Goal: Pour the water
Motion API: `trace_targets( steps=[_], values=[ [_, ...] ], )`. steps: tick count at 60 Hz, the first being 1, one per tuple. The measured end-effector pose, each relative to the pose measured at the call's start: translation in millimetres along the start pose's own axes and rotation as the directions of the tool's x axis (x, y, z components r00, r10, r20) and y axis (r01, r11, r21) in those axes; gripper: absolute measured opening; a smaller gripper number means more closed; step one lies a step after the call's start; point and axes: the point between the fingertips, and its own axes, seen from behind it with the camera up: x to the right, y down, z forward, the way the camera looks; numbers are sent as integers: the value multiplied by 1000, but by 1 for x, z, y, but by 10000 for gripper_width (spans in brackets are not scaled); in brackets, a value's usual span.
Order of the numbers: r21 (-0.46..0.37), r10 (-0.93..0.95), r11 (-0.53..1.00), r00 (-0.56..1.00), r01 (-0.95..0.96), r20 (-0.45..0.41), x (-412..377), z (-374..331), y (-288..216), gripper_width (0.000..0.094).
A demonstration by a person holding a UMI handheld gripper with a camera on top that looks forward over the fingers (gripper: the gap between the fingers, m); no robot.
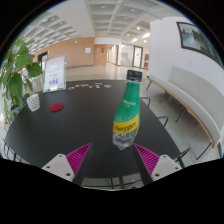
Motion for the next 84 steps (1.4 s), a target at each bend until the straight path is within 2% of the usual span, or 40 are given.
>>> trace_targets(
  steps=[10, 18, 22, 28, 42, 48, 58, 64, 70, 76, 84],
  values=[
    [95, -24, 995, 996, 33, -87, 42, 20, -36, 821],
    [184, -28, 982, 996, 43, -86, 46, 40, -67, 779],
    [197, -20, 980, 996, 38, -92, 47, 50, -73, 719],
    [210, -6, 977, 998, 20, -65, 43, 57, -73, 570],
    [231, 9, 973, 992, 20, -123, 49, 60, -78, 419],
    [228, 11, 973, 985, 29, -174, 53, 56, -87, 418],
    [267, -3, 958, 934, 105, -356, 83, 33, -150, 416],
    [286, -53, 931, 861, 226, -506, 93, 15, -217, 420],
    [276, -170, 860, 751, 429, -638, 75, 0, -296, 420],
    [224, -313, 707, 582, 670, -751, 20, -7, -373, 419],
    [88, -441, 375, 261, 923, -858, -91, -11, -450, 420]
  ],
)
